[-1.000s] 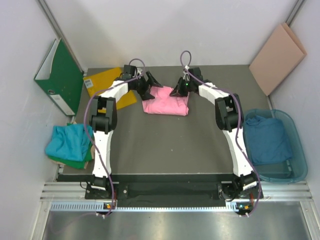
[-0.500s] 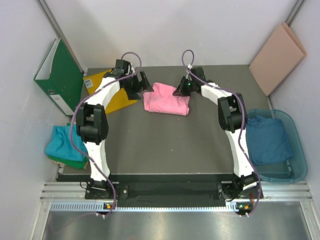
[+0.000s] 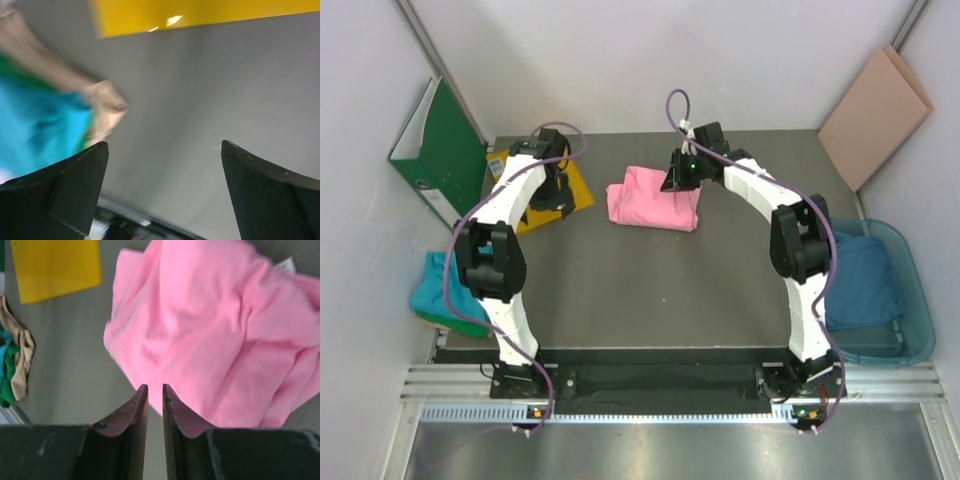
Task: Fold and stack the t-shirts
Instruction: Smooth out wrinkles on the folded tshirt, then put the neatly folded tshirt into the corner of the board with the left arm
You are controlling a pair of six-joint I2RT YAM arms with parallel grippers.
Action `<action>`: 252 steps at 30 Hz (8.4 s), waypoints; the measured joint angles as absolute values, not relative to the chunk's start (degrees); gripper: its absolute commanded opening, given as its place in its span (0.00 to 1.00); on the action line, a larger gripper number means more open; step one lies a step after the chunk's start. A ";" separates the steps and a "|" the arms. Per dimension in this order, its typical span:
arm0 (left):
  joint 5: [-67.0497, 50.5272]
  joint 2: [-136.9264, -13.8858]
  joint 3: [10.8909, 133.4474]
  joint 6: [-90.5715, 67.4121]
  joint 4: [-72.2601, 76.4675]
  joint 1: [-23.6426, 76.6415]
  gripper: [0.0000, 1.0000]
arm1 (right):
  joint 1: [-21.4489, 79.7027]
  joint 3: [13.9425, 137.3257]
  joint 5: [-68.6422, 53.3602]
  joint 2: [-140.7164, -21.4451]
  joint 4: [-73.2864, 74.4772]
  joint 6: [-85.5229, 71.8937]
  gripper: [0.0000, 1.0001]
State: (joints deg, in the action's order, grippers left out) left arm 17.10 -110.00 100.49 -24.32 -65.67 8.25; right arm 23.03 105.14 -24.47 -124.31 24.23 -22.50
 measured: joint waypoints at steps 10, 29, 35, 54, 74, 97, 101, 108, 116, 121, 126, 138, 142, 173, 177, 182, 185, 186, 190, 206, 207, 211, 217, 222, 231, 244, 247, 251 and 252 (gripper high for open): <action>36.95 -112.38 91.57 -33.21 -73.76 8.23 0.99 | 23.59 98.35 -24.64 -122.15 30.09 -19.99 0.19; 37.98 -107.37 68.66 -38.41 -72.95 -2.98 0.99 | 23.46 105.12 -26.26 -124.73 36.53 -17.56 0.20; 38.72 -112.49 68.86 -36.36 -71.96 -5.82 0.98 | 23.07 105.32 -27.49 -125.43 37.28 -17.76 0.21; 34.83 -118.56 73.45 -28.95 -72.69 -11.68 0.00 | 21.56 106.98 -28.51 -125.56 37.34 -18.37 0.71; 18.90 -131.50 97.30 -28.64 -85.01 7.55 0.00 | 20.69 102.37 -25.30 -123.96 34.92 -19.09 0.93; -10.28 -112.77 96.14 -23.31 -67.83 9.52 0.99 | 18.87 100.18 -23.66 -121.89 32.58 -21.23 0.94; -16.29 -103.88 90.91 -23.57 -60.82 5.06 0.99 | 18.87 101.95 -24.14 -121.89 32.51 -21.58 0.94; -23.59 -96.38 81.80 -25.02 -54.00 -6.63 0.99 | 20.23 112.05 -25.39 -123.59 35.42 -19.42 0.93; -19.53 -89.52 79.15 -26.61 -54.13 -7.31 0.00 | 28.01 121.47 -30.28 -127.87 35.05 -18.96 0.61; -6.87 -87.33 81.08 -26.87 -58.26 -8.97 0.00 | 34.92 121.62 -33.39 -130.02 35.18 -19.00 0.42; 4.21 -89.91 82.91 -28.01 -63.88 -9.56 0.00 | 38.37 121.47 -35.57 -130.69 35.40 -19.03 0.35; 11.66 -90.91 71.18 -32.91 -66.22 -17.78 0.00 | 31.18 115.77 -36.10 -130.65 35.31 -17.96 0.38; 9.76 -90.91 66.15 -33.26 -64.07 -21.17 0.00 | 28.49 115.09 -36.32 -130.56 35.24 -18.00 0.38; -13.08 -76.38 69.47 -31.40 -54.63 -30.22 0.00 | 23.33 112.20 -37.80 -128.68 34.13 -18.22 0.39; -13.34 -77.76 68.66 -31.38 -53.56 -29.89 0.00 | 23.33 112.25 -37.76 -128.68 34.13 -18.22 0.39; -14.09 -82.91 64.29 -31.46 -50.50 -29.89 0.00 | 23.33 112.29 -37.78 -128.68 34.13 -18.22 0.40; -13.80 -87.24 61.95 -31.86 -48.97 -29.89 0.00 | 23.20 112.29 -37.78 -128.68 34.13 -18.22 0.40; -13.56 -88.29 61.67 -31.90 -48.71 -29.89 0.00 | 23.18 112.29 -37.78 -128.68 34.15 -18.22 0.40; -11.57 -90.04 61.84 -31.90 -48.21 -29.93 0.00 | 23.16 112.29 -37.80 -128.68 34.15 -18.20 0.40; -3.18 -88.60 63.57 -32.69 -48.95 -31.94 0.00 | 22.55 112.27 -37.85 -128.68 34.22 -18.17 0.45; -4.14 -87.29 63.33 -32.64 -48.51 -31.86 0.00 | 22.44 112.27 -37.85 -128.68 34.24 -18.15 0.48; -7.27 -79.33 63.40 -32.88 -45.30 -29.54 0.04 | 22.04 112.27 -37.39 -128.68 34.39 -18.00 0.59; -9.67 -72.99 70.63 -33.98 -37.45 -14.92 0.35 | 20.56 112.07 -34.59 -128.55 35.40 -17.12 0.63; -14.70 -84.27 79.55 -35.18 -31.94 -4.54 0.88 | 18.15 108.12 -32.56 -126.37 35.18 -16.91 0.63; -21.82 -118.78 98.65 -35.88 -32.18 4.14 0.99 | 15.38 99.83 -30.28 -120.66 34.13 -16.91 0.64; -27.88 -134.85 112.75 -36.05 -37.50 10.26 0.99 | 12.64 94.48 -29.61 -115.46 32.42 -16.67 0.65; -27.62 -135.28 113.43 -35.99 -38.26 11.29 0.99 | 11.94 94.48 -29.63 -115.46 32.38 -16.69 0.65; -26.85 -135.92 114.69 -35.81 -39.42 12.10 0.99 | 11.70 94.48 -29.67 -115.46 32.32 -16.69 0.65; -26.65 -136.46 115.63 -35.81 -39.97 12.34 0.99 | 11.70 94.48 -29.74 -115.46 32.29 -16.71 0.65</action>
